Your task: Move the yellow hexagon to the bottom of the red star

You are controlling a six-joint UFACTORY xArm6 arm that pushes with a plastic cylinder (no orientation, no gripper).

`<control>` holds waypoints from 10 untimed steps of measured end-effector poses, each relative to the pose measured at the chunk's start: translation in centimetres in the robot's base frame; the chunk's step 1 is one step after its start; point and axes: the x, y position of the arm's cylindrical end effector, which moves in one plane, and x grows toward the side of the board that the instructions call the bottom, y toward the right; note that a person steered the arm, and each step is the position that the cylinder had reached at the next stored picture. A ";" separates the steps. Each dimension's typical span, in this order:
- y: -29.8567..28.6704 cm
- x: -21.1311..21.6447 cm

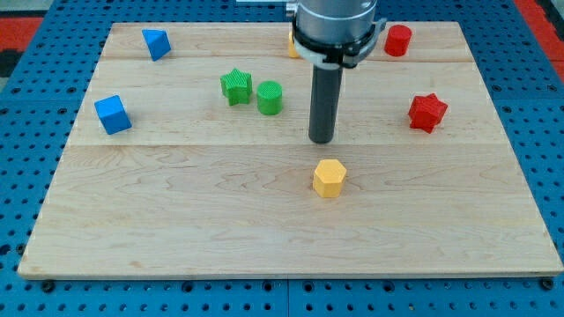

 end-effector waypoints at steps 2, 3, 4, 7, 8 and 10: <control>-3.4 1.9; -3.6 7.6; -3.5 12.7; 10.2 9.3; 5.2 6.7; 6.5 -6.3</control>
